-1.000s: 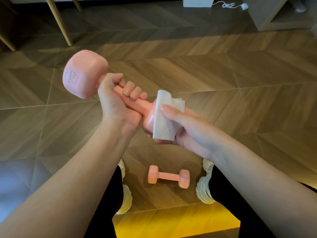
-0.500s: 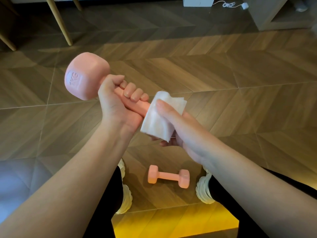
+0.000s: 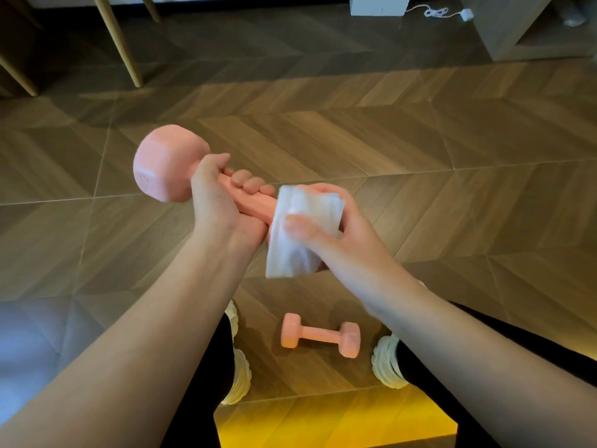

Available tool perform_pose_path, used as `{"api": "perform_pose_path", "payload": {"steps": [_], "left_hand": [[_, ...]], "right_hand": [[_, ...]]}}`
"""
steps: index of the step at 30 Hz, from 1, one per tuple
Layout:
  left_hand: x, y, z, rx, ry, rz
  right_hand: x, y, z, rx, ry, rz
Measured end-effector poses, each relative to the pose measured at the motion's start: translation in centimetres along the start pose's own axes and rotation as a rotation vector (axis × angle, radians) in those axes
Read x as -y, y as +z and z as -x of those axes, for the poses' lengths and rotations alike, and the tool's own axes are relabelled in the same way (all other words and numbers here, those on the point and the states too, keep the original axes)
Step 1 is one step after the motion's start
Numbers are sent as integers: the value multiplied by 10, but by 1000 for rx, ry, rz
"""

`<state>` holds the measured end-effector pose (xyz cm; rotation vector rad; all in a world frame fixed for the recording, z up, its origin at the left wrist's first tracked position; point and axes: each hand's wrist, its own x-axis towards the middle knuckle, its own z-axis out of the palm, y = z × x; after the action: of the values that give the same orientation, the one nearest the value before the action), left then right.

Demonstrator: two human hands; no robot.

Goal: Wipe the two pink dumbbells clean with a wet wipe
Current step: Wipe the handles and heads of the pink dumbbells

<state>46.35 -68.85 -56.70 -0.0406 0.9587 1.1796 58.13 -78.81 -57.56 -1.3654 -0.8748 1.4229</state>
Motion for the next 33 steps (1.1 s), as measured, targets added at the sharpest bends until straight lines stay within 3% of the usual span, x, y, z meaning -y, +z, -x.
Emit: {"api": "perform_pose_path", "payload": {"steps": [12,17,20,25,33], "left_hand": [[9,1,11,146,33,-123],[3,3,8,160,34,-107],[2,1,6,150,31,-88],[7,2,3,59,22,-133],[0,1,1,50,10,-120]], "right_hand": [[2,-3,-2,130,325,-283],[5,-14,-2,182,305,-418],[2,-12,1,223,229,-322],[-2,-5,1,55,128,-152],[-1,-8,-1,112,160,-240]]}}
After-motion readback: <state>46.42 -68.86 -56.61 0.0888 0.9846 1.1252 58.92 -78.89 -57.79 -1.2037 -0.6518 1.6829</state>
